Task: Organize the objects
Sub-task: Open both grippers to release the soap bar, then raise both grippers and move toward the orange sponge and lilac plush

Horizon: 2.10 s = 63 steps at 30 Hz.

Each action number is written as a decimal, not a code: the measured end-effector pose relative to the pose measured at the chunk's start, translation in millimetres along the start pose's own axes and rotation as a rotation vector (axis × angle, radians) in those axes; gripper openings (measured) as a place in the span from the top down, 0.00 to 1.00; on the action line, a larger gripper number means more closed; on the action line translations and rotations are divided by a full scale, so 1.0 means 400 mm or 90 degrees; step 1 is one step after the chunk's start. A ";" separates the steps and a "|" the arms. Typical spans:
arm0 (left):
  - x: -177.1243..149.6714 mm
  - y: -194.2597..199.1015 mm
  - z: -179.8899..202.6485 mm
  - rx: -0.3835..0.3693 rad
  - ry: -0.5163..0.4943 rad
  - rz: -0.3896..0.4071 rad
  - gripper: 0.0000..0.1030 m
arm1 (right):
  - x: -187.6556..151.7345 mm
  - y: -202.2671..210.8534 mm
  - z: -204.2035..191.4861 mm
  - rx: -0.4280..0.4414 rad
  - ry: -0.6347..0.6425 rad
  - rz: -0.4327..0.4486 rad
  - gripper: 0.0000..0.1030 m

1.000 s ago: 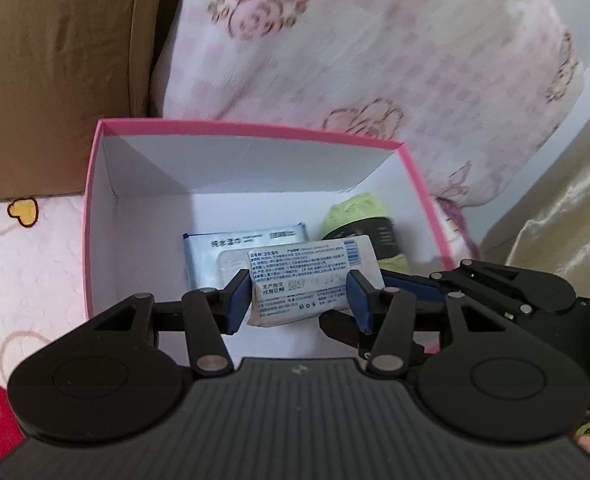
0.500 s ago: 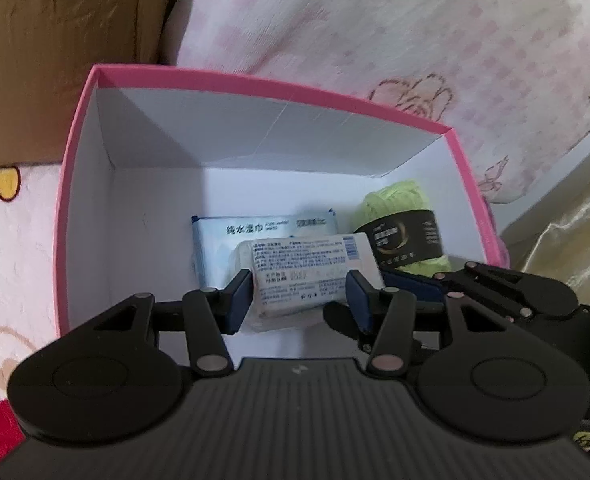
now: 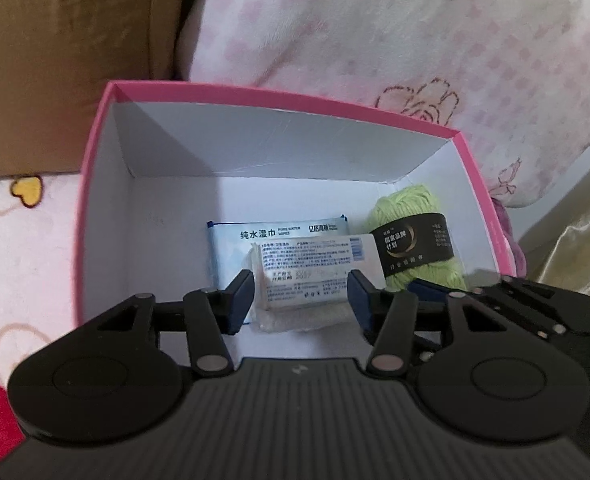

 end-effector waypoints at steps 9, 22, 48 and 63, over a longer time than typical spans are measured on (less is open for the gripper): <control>-0.015 0.135 0.005 0.020 -0.054 0.009 0.49 | 0.005 0.154 -0.037 0.015 0.005 0.022 0.56; -0.125 0.321 0.056 0.038 -0.158 -0.017 0.41 | 0.008 0.374 -0.139 -0.004 0.067 0.074 0.31; -0.352 0.563 0.036 -0.017 -0.205 -0.023 0.31 | -0.159 0.558 -0.336 0.041 0.132 0.046 0.20; -0.467 0.482 -0.005 -0.057 -0.218 -0.023 0.31 | -0.289 0.431 -0.364 0.113 0.134 -0.010 0.14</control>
Point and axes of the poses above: each gripper's, at about its wrist camera, not at the fingertips, and y roughly against the way its jaws point, z to its right, x to its top, the point moved 1 cm from there along -y, roughly the way its jaws point, and after that the axes turned 5 degrees about x, right-handed, at the moved point
